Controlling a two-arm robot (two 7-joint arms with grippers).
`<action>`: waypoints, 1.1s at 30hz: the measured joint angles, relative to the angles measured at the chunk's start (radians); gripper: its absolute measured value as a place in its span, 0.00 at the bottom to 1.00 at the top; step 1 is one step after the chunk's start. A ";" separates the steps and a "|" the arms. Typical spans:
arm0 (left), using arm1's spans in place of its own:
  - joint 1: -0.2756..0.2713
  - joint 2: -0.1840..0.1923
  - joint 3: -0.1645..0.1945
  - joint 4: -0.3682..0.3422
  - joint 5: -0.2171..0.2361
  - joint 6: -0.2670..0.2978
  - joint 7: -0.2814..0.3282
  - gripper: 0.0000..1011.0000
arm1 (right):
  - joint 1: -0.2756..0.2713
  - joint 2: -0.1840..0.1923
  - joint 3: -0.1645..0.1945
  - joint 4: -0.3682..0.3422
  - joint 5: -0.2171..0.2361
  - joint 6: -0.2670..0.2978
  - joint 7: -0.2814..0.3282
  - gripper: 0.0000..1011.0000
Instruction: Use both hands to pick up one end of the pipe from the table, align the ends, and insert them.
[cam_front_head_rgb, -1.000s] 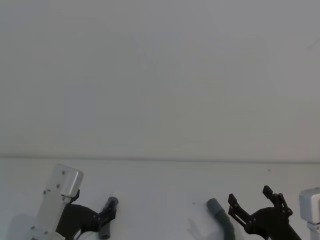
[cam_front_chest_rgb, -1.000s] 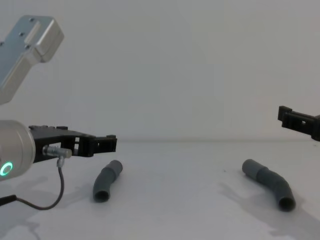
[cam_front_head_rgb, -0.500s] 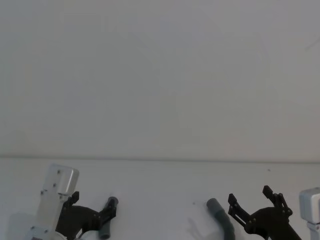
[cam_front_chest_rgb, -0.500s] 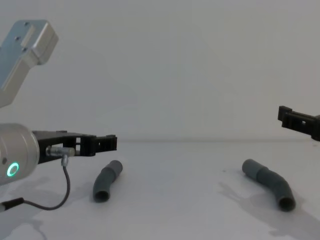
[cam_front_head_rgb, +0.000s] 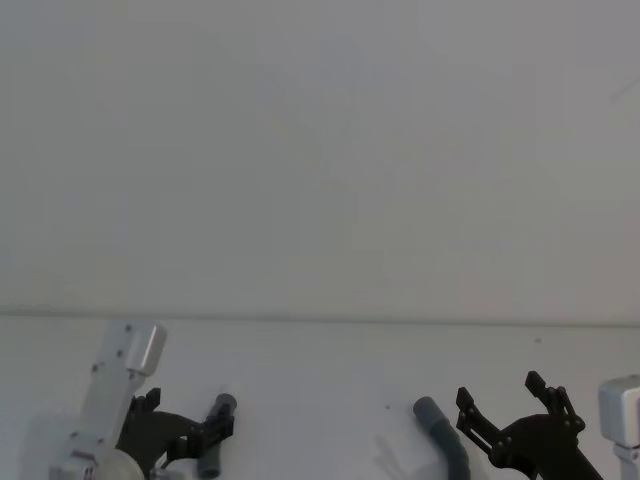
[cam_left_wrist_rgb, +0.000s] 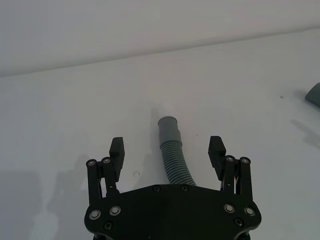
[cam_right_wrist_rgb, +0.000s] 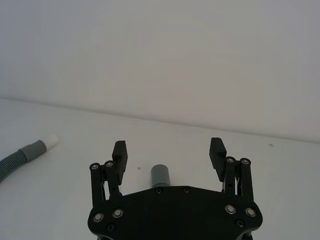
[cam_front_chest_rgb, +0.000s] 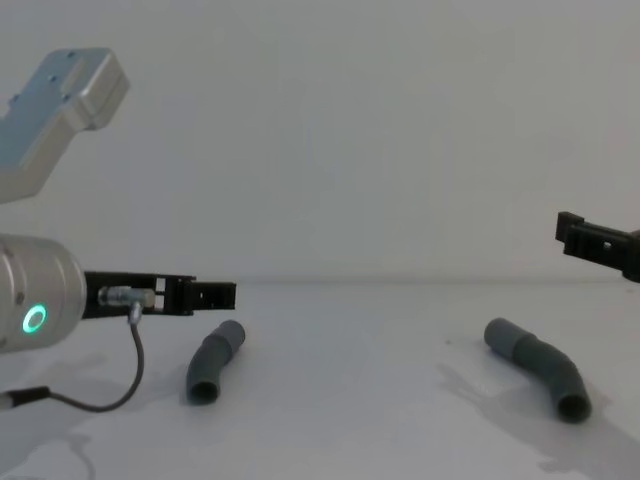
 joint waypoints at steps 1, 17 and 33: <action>-0.005 0.001 0.001 0.001 0.000 0.012 -0.003 0.99 | 0.000 0.000 0.000 0.000 0.000 0.000 0.000 0.99; -0.094 -0.013 0.011 0.075 -0.008 0.109 -0.042 0.99 | 0.000 0.000 0.000 0.000 0.000 0.000 0.000 0.99; -0.138 -0.045 0.014 0.135 -0.014 0.145 -0.059 0.99 | 0.000 0.000 0.000 0.000 0.000 0.000 0.000 0.99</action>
